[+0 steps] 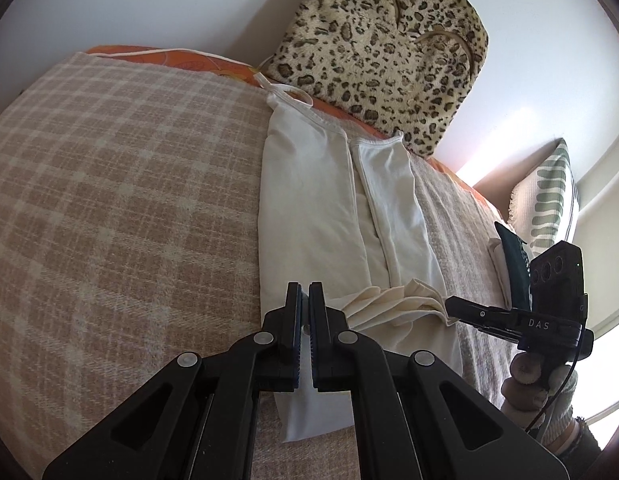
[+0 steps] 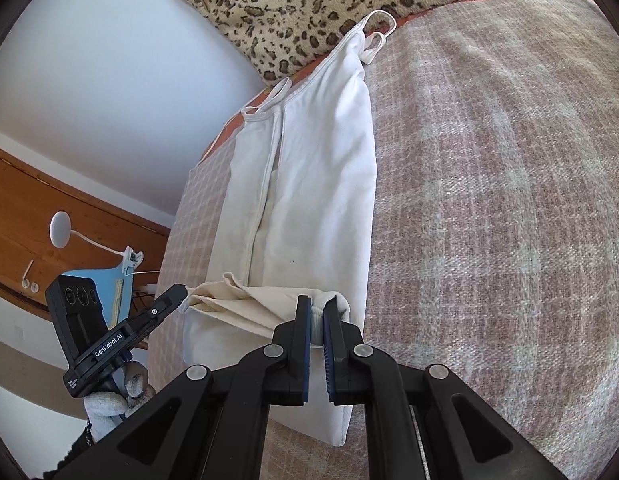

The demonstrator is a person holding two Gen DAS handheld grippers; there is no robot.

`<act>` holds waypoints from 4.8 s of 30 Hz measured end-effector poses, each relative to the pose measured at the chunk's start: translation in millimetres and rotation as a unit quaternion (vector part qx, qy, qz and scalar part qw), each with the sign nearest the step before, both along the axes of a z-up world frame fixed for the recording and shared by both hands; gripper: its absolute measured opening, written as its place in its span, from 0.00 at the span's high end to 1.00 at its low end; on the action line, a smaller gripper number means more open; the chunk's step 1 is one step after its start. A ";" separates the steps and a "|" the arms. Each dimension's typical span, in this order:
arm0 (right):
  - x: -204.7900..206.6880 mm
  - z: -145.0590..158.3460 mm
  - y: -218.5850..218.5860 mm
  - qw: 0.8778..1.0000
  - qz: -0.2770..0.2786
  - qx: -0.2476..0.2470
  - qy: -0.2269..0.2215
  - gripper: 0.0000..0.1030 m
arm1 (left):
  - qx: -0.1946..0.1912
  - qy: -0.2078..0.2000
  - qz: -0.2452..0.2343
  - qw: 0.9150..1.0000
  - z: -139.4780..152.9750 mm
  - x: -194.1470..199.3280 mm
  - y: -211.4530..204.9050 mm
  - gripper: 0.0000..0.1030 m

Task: Fold small clothes
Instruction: 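Open both grippers to release the folded hem, then move both grippers to the straps and grasp them, then lift the straps with both grippers and fold them over onto the hem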

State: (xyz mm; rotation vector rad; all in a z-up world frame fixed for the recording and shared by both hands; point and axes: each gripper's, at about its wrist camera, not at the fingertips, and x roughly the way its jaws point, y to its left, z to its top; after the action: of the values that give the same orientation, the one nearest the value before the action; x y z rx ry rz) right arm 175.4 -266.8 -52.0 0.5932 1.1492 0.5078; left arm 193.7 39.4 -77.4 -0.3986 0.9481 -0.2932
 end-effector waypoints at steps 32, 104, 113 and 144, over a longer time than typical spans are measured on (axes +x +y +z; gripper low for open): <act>-17.6 39.6 36.8 0.980 0.075 -0.142 -0.114 0.65 | 0.067 -0.022 -0.041 0.997 16.3 -9.3 -19.5 0.81; 208.4 25.3 -12.1 0.996 0.027 -0.007 -0.083 0.96 | -0.132 0.015 -0.055 0.990 -1.4 222.1 12.5 0.96; 180.2 62.6 -9.0 0.993 0.031 0.002 -0.112 0.96 | -0.128 -0.011 -0.073 0.989 35.0 195.3 9.4 0.96; -5.1 98.2 8.7 0.987 0.081 -0.054 -0.131 0.97 | -0.025 -0.039 -0.139 0.989 73.4 24.7 4.8 0.97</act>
State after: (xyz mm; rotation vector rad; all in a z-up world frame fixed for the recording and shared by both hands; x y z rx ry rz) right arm 170.3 -258.1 46.2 0.3284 0.9710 0.6378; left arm 218.4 44.2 -4.0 -0.2980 0.9214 -0.5836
